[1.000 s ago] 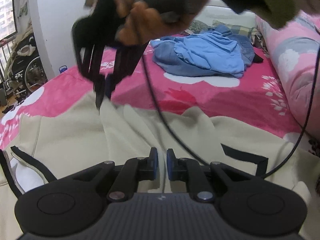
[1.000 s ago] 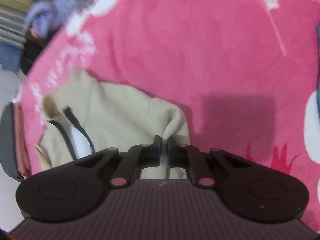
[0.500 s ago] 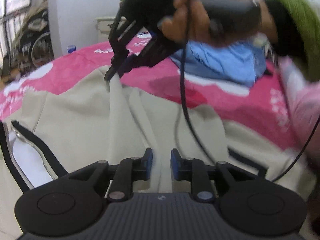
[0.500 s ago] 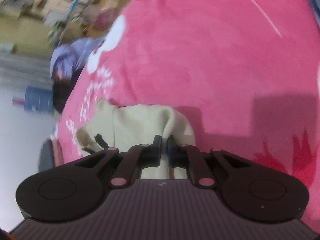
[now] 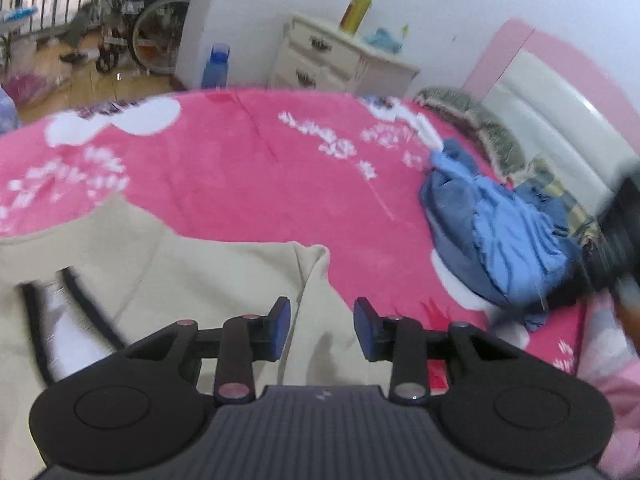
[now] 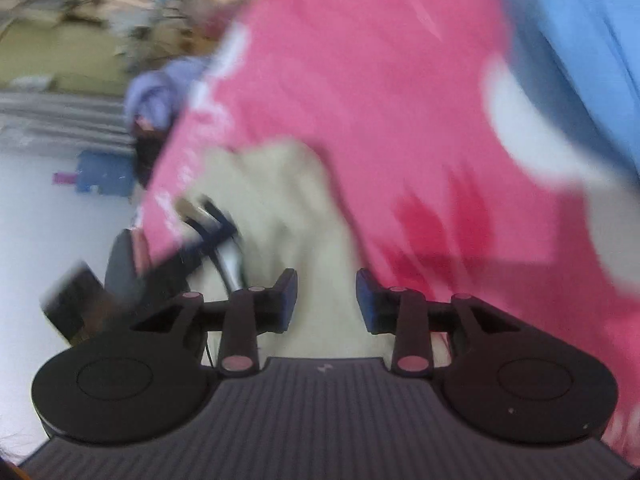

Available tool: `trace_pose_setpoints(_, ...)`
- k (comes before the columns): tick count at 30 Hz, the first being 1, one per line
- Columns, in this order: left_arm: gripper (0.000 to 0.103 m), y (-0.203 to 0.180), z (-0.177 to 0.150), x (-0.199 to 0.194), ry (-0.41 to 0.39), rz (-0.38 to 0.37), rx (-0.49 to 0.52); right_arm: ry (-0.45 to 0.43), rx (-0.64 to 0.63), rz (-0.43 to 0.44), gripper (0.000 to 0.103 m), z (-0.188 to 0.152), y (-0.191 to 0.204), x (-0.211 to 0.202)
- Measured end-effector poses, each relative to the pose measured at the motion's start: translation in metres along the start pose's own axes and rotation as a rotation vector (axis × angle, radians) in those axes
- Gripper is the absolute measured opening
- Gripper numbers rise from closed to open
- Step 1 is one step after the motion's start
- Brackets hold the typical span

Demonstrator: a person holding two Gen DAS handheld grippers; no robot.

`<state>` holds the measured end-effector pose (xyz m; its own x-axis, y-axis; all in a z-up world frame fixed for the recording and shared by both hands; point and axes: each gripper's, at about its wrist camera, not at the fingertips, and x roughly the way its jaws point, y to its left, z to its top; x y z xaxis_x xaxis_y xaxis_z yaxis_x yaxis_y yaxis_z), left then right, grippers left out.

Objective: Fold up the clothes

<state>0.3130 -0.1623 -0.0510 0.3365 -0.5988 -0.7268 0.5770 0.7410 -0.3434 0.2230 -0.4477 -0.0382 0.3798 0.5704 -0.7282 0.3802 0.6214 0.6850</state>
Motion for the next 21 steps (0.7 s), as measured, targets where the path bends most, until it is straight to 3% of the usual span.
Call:
trace_pose_setpoints(5,0.035,-0.024,0.022,0.053,0.096,0.081,0.101,0.121,0.236,0.007,0.033,-0.018,-0.065,0.028)
trace_pose_setpoints(8,0.033,-0.036,0.026,0.079,0.147,0.148,0.161,0.143,0.271,0.047,0.033,-0.016,-0.073,0.038)
trace_pose_setpoints(12,0.010,-0.041,0.025,0.099,0.181,0.215,0.183,0.154,0.284,0.086,0.033,-0.011,-0.074,0.049)
trace_pose_setpoints(15,0.006,-0.035,0.024,0.099,0.172,0.218,0.130,0.144,0.213,0.086,0.030,-0.010,-0.065,0.050)
trace_pose_setpoints(18,0.005,-0.024,0.024,0.090,0.142,0.195,0.056,0.132,0.080,0.032,0.014,-0.012,-0.051,0.053)
trace_pose_setpoints(21,0.005,-0.006,0.023,0.073,0.070,0.129,-0.058,0.131,-0.055,-0.034,0.009,-0.016,-0.039,0.055)
